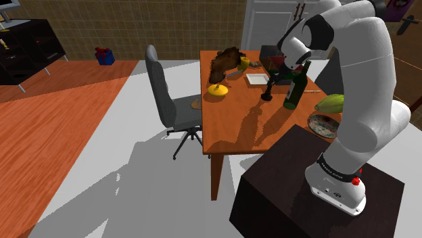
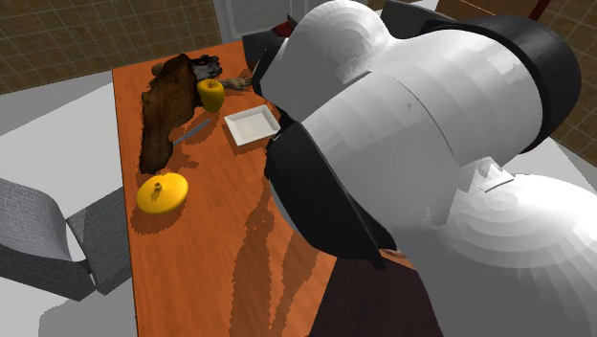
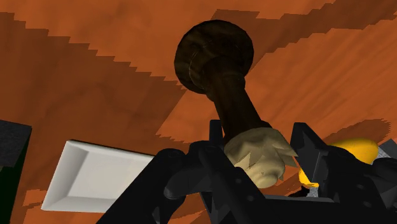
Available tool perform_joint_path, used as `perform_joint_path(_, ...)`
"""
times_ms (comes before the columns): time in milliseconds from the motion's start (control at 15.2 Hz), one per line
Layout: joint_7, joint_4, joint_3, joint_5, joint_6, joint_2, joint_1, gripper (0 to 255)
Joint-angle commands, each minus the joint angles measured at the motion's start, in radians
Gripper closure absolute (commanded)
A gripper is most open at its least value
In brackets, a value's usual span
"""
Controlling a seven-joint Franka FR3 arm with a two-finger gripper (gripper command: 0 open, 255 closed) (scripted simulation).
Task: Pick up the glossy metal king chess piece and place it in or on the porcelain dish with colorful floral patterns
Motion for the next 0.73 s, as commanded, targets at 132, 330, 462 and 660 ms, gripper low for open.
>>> perform_joint_path(132, 0.015, -0.005, -0.010, -0.017, -0.009, -0.018, 0.008, 255)
perform_joint_path(330, 0.038, -0.008, -0.026, -0.044, -0.023, -0.046, 0.020, 255)
perform_joint_path(462, 0.054, -0.010, -0.037, -0.061, -0.033, -0.064, 0.028, 255)
perform_joint_path(660, 0.078, -0.010, -0.053, -0.088, -0.048, -0.091, 0.039, 255)
